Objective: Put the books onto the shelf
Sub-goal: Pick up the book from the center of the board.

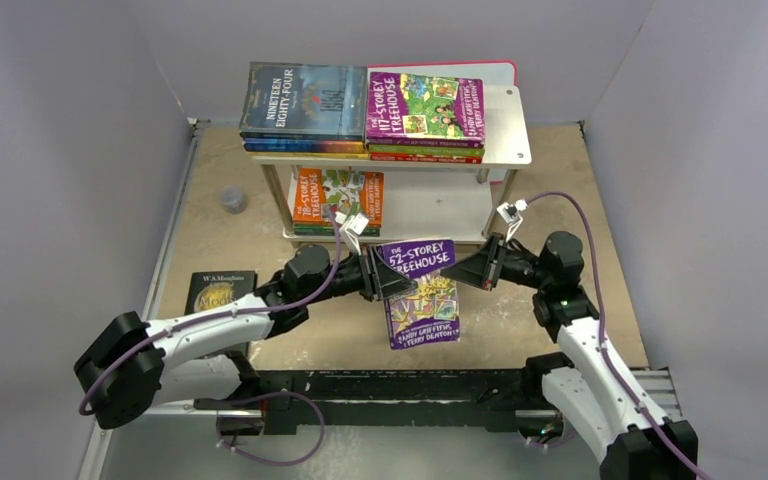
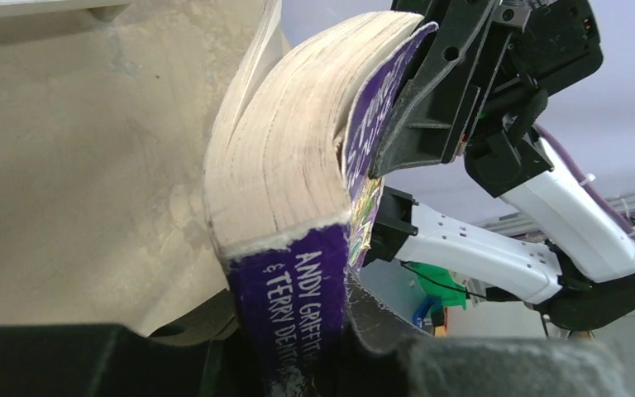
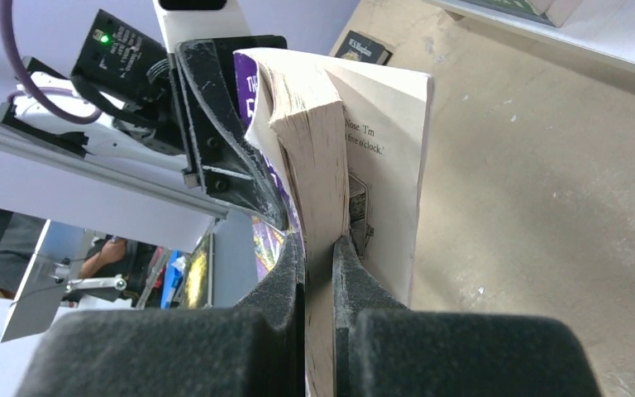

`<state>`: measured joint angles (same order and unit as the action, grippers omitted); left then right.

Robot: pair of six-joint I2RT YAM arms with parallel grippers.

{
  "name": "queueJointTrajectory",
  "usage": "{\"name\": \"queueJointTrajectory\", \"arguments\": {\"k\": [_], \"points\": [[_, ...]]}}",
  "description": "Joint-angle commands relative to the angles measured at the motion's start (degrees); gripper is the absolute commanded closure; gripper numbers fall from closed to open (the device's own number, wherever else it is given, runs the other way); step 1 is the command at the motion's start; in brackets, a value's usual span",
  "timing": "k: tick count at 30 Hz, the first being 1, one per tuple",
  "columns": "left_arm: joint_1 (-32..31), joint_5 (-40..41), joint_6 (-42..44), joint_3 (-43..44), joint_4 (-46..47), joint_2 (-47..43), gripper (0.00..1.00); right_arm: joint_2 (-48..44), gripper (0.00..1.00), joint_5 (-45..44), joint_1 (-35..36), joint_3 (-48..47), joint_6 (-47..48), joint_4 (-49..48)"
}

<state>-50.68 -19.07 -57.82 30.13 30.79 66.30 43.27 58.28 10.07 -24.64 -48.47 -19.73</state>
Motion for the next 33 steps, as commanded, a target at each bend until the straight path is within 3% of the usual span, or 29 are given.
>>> {"name": "queueJointTrajectory", "arguments": {"k": [1,3,8,9,15,20,26,33], "points": [[-0.3,7.7,4.7,2.4,-4.9,-5.2,1.0,1.4,0.94,-3.3,1.7,-4.8,2.3,0.2],[-0.2,12.8,4.9,2.0,-7.5,-7.9,1.0,2.8,0.82,-5.1,2.0,-5.4,3.4,1.3],[0.0,29.3,2.8,0.7,-13.0,-16.8,1.0,3.6,0.37,-11.5,4.0,-5.2,1.8,-0.6],[0.0,33.2,2.3,0.8,-15.1,-18.7,1.0,3.2,0.33,-13.1,4.4,-5.1,1.3,-1.2],[0.1,47.4,-3.3,0.9,-21.3,-27.9,1.0,3.5,0.22,-18.5,6.2,-3.9,-5.9,-7.9],[0.0,51.5,-9.4,3.3,-23.9,-29.3,1.0,3.9,0.2,-24.4,9.5,-1.8,-14.1,-12.2],[0.0,57.2,-16.9,2.9,-22.4,-29.1,1.0,3.3,0.2,-33.7,14.9,-1.0,-22.0,-11.9],[0.0,61.3,-24.3,0.6,-12.8,-27.3,1.0,5.9,0.18,-42.5,22.1,-2.6,-28.5,-10.6]]}}
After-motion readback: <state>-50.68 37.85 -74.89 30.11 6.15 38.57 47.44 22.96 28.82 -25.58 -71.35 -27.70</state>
